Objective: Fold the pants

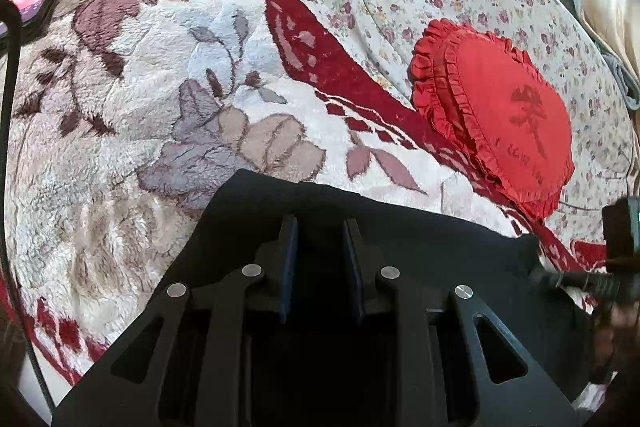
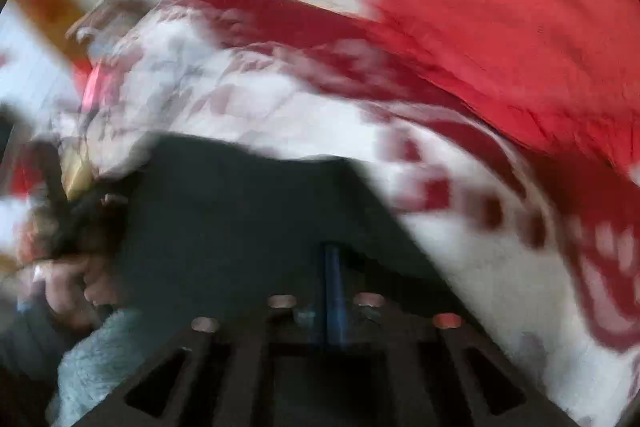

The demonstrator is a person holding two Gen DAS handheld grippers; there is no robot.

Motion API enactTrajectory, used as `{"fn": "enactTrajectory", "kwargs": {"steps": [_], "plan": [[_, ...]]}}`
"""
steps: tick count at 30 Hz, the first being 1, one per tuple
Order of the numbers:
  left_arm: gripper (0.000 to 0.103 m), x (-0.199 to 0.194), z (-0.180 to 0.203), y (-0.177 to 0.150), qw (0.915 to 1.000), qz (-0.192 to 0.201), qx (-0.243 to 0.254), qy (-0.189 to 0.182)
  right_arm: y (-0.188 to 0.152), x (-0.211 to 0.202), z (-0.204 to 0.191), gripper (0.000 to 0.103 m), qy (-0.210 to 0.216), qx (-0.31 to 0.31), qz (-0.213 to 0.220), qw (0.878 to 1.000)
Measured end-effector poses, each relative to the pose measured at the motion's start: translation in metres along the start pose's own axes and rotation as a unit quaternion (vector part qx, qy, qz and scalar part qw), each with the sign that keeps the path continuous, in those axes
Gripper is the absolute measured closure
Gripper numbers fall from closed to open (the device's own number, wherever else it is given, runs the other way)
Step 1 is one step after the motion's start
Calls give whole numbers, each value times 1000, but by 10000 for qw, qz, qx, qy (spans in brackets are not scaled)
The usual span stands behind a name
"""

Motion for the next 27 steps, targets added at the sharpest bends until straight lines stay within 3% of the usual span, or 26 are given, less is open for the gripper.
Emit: {"fn": "enactTrajectory", "kwargs": {"steps": [1,2,3,5,6,7,9,10,12,13,14,15,18,20,22,23,24,25,26,27], "plan": [[80,0,0,0,10000,-35,0,-18,4,-11,20,102,-280,474,253,9982],[80,0,-1,1,10000,-55,-5,-36,4,-29,48,95,-1380,763,502,9862],[80,0,-1,1,10000,-77,-19,-57,3,-42,56,95,-1628,850,609,9811],[80,0,-1,2,9999,-106,-51,-63,-3,-63,38,95,-266,1084,852,9901],[80,0,-1,2,9999,-121,-68,-58,-15,-68,23,95,510,1024,724,9908],[80,1,-1,2,9999,-142,-81,-49,-29,-69,14,95,780,730,487,9931],[80,1,-1,3,9997,-225,-108,-22,-63,-56,25,95,399,391,-58,9984],[80,2,-1,4,9995,-276,-126,-15,-77,-53,50,103,46,581,-191,9981],[80,3,0,7,9989,-439,-155,-4,-86,-69,102,103,285,1540,252,9873],[80,3,-1,8,9985,-509,-191,-7,-91,-84,133,103,-63,1923,577,9796],[80,1,0,10,9979,-586,-269,4,-100,-101,165,103,-733,2271,772,9680],[80,-2,2,12,9971,-669,-362,53,-112,-120,191,103,-1027,2572,932,9564],[80,-21,23,19,9978,-592,-302,86,-137,-162,210,100,-1183,2880,1341,9408],[80,-34,57,20,9984,-501,-96,-235,-135,-175,188,99,-816,2672,1571,9472],[80,-41,94,14,9962,-608,92,-619,-135,-169,149,98,41,2279,1529,9616],[80,-43,115,6,9931,-784,158,-852,-139,-152,124,98,590,1822,1187,9743],[80,-44,132,-1,9896,-968,164,-1052,-145,-139,107,98,797,1468,858,9822],[80,-45,145,-9,9862,-1115,115,-1217,-154,-122,94,98,632,993,516,9917],[80,-47,159,-20,9827,-1274,38,-1346,-164,-111,96,103,128,568,382,9976],[80,-48,168,-26,9811,-1345,37,-1387,-164,-109,105,103,129,674,496,9964]]}}
Point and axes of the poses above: each gripper's, at about its wrist camera, not at the fingertips, and x roughly the way its jaws point, z to its right, y to its top, the point moved 8 cm from there along x, roughly the way its jaws point, and after that the axes turned 10 degrees about -y, right-handed, at the moved point
